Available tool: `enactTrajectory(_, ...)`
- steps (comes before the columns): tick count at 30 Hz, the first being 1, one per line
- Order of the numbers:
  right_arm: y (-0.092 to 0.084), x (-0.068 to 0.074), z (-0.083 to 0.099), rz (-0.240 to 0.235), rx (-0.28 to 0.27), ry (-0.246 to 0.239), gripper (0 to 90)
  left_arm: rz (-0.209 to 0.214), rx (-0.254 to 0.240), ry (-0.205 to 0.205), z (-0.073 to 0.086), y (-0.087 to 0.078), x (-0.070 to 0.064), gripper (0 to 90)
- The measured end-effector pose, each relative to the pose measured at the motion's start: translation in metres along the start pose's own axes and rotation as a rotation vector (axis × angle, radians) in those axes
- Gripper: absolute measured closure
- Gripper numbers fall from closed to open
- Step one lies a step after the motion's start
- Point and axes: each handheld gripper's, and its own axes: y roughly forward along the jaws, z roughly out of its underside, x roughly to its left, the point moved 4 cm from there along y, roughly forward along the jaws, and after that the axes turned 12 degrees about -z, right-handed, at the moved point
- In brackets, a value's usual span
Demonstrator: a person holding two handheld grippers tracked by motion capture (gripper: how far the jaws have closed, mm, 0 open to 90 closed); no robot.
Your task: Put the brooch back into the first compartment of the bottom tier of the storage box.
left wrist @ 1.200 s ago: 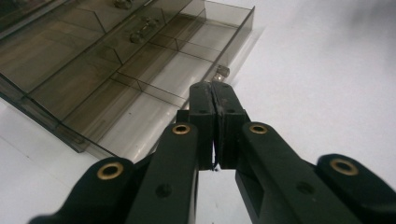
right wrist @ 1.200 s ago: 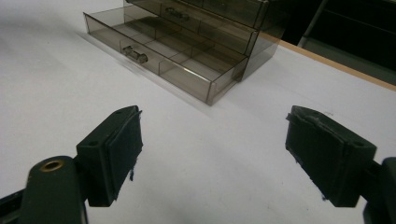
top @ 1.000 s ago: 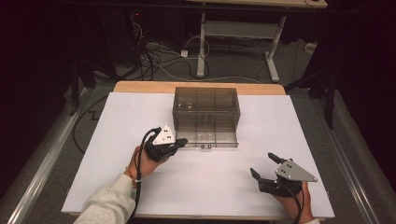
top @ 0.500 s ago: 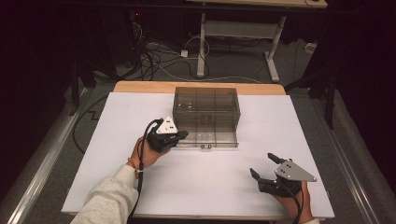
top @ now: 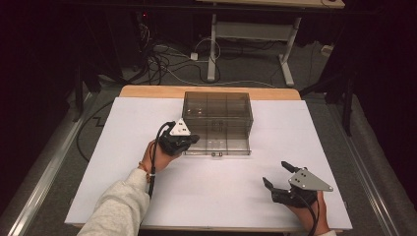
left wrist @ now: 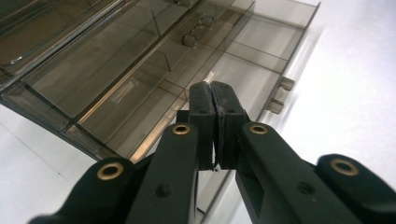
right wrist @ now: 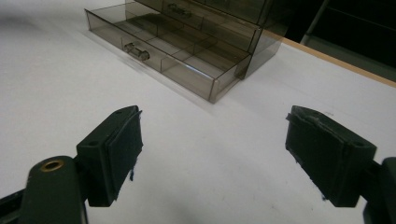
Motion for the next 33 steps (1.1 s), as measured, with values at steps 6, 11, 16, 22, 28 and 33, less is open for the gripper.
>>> enactTrajectory(6,0.0,0.0,0.0,0.0,0.002,-0.001,18.6,0.0,0.006,-0.005,-0.004,0.007,0.001,86.3)
enactTrajectory(11,-0.001,0.0,0.0,0.002,0.002,0.004,18.6,-0.001,0.015,0.002,-0.006,0.011,0.0,86.3)
enactTrajectory(16,-0.001,0.0,0.0,0.002,0.001,0.003,18.6,-0.002,0.029,-0.005,-0.004,0.015,0.0,86.3)
enactTrajectory(22,-0.001,0.0,0.0,0.003,0.002,0.001,18.7,0.002,0.04,-0.014,-0.002,0.018,0.001,86.2)
enactTrajectory(28,-0.001,0.001,0.0,0.004,0.0,0.0,18.7,0.001,0.043,-0.015,-0.001,0.018,0.001,86.2)
enactTrajectory(33,0.0,0.0,0.0,0.003,0.0,0.001,18.6,-0.002,0.045,-0.019,0.001,0.017,0.002,86.2)
